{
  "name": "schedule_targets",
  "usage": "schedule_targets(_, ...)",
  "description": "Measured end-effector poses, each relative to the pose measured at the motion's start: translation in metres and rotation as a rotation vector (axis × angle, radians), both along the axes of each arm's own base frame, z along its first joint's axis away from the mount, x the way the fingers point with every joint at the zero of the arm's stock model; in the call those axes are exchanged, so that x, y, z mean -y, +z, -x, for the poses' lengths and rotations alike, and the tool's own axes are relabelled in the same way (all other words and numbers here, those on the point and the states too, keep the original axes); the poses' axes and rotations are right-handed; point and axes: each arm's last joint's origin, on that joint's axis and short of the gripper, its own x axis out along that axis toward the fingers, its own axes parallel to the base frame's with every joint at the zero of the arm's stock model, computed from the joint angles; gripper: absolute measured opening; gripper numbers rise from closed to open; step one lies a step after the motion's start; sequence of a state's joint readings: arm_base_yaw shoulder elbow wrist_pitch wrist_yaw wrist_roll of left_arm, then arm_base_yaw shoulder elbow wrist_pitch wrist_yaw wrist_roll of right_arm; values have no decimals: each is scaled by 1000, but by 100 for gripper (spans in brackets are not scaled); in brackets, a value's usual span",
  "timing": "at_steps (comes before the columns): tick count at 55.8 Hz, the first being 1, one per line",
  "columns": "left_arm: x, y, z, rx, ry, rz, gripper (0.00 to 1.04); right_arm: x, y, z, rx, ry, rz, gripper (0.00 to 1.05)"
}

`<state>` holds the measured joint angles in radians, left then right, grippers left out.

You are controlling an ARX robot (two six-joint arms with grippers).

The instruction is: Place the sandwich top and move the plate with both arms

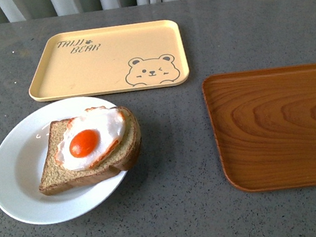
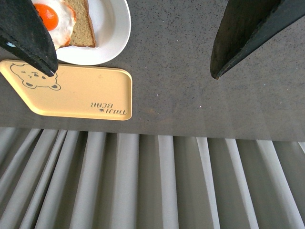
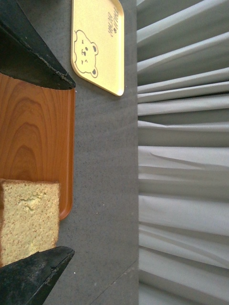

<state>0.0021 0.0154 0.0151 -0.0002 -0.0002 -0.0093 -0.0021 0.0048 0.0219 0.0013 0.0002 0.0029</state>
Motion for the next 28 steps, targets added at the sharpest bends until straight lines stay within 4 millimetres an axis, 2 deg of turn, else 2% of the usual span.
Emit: schedule_targets(28,0,0,0,0,0,0,96,0,0,0,0,0,0,96)
